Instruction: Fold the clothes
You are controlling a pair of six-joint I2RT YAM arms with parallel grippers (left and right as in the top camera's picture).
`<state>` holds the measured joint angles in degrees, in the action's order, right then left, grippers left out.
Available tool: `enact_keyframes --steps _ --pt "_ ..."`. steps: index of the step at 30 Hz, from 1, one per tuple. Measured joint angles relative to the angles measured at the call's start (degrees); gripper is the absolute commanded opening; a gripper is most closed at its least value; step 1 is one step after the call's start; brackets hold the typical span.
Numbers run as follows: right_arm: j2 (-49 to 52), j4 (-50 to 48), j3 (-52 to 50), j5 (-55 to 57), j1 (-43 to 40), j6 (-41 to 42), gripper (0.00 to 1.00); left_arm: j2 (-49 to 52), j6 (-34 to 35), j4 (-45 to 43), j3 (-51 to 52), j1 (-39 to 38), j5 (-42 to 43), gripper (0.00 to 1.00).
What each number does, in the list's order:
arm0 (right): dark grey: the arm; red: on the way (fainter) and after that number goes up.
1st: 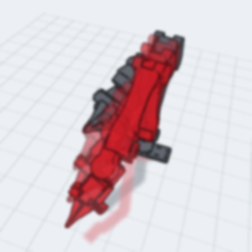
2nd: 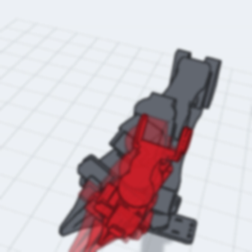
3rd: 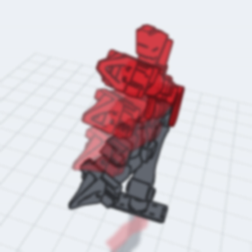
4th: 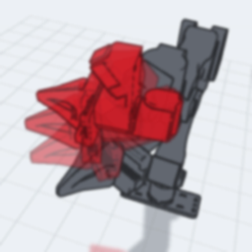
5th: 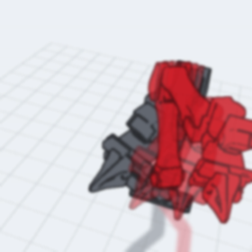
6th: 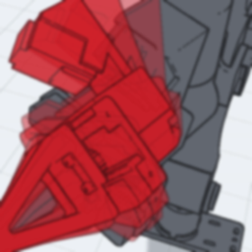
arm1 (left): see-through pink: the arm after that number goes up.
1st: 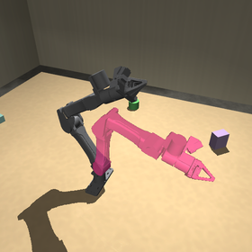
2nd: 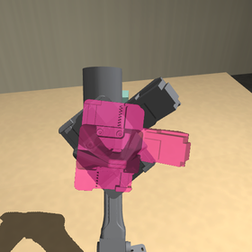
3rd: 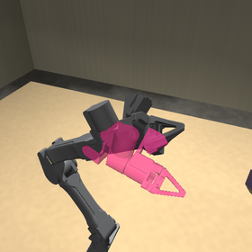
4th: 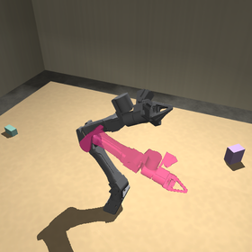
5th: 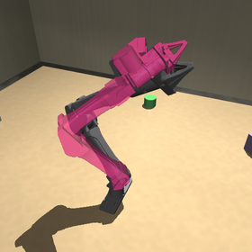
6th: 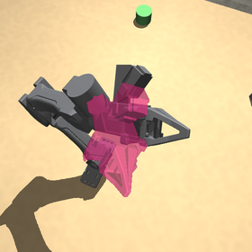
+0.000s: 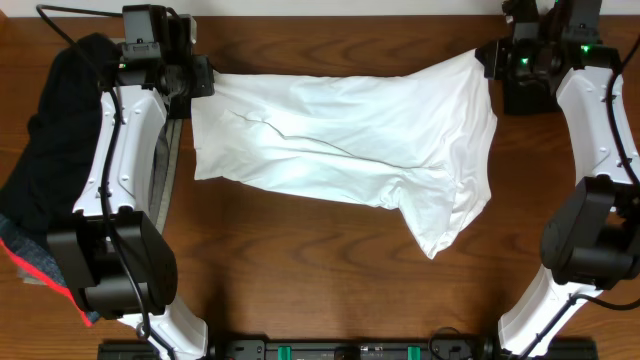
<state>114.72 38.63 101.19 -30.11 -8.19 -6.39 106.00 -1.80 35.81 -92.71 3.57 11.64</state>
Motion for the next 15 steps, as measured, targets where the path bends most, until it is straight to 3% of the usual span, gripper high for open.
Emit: enact_keyframes --steps 6,11,15 --pt "0.00 1.03 0.00 -0.02 0.00 -1.18 0.01 0.00 0.00 0.46 0.00 0.00 0.00 0.07" --pt "0.00 1.11 0.00 0.00 0.00 -1.49 0.01 0.00 -0.17 2.12 0.00 -0.04 0.00 0.14" --pt "0.00 1.25 0.00 0.00 0.00 -1.60 0.01 0.00 -0.35 2.25 0.13 -0.04 0.00 0.06"
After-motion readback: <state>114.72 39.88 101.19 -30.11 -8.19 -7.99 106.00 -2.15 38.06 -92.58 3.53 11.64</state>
